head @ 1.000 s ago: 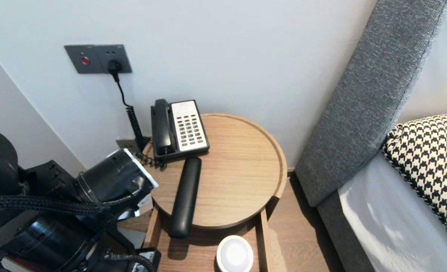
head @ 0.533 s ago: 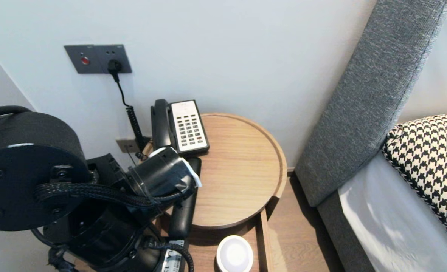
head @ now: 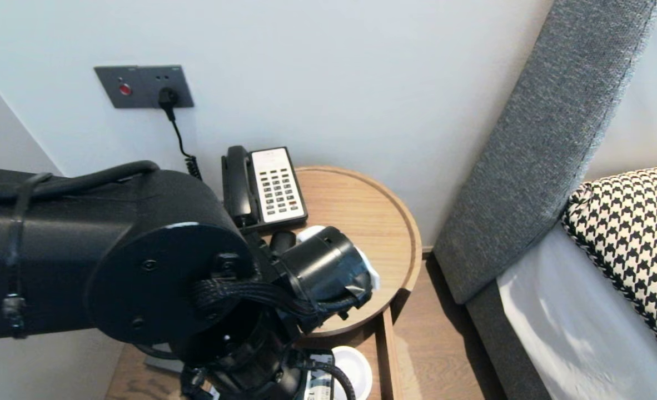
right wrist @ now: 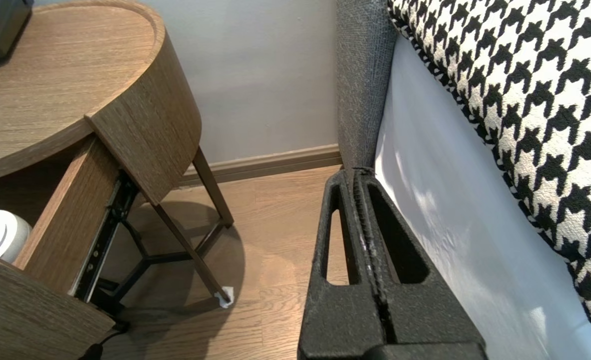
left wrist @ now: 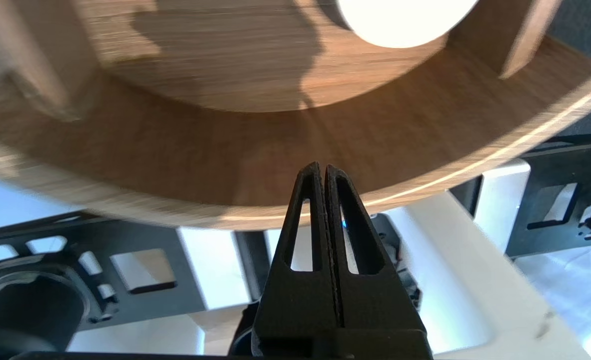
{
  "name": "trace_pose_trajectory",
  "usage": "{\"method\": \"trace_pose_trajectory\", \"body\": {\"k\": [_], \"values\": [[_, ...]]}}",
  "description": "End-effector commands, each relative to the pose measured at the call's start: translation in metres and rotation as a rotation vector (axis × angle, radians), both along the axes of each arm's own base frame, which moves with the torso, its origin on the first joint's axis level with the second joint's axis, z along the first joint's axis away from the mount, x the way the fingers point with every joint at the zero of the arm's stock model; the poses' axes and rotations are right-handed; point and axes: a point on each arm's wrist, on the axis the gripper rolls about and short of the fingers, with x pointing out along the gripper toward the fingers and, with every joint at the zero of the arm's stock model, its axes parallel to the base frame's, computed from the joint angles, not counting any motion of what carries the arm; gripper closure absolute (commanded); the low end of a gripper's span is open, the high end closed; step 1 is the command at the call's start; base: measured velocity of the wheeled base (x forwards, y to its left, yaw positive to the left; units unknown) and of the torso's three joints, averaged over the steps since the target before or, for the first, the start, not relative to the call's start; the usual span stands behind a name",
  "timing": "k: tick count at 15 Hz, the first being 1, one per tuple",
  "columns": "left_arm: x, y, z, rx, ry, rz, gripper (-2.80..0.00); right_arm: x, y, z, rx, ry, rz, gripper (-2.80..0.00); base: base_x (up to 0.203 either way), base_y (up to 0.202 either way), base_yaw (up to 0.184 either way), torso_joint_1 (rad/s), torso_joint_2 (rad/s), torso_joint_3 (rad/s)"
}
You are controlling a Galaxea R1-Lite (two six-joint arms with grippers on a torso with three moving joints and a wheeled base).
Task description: Take the remote control out of the drawer one by one and place them on the table
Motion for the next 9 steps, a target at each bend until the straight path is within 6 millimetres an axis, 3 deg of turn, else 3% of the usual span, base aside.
{"method": "trace_pose_trajectory", "body": {"k": [1, 5, 9], "values": [[0.002, -0.022, -0.007, 0.015, 0.012, -0.005, 0.00, 0.002, 0.000, -0.007, 0.001, 0.025, 0.000, 0.00, 0.000, 0.000, 0.000, 0.000, 0.00, 0.000], [0.002, -0.046, -0.026, 0.057, 0.042, -0.001, 0.00, 0.002, 0.000, -0.007, 0.000, 0.025, 0.000, 0.00, 0.000, 0.000, 0.000, 0.000, 0.00, 0.000], [0.004, -0.055, -0.031, 0.071, 0.044, -0.004, 0.00, 0.002, 0.000, -0.007, 0.000, 0.025, 0.000, 0.00, 0.000, 0.000, 0.000, 0.000, 0.00, 0.000]]}}
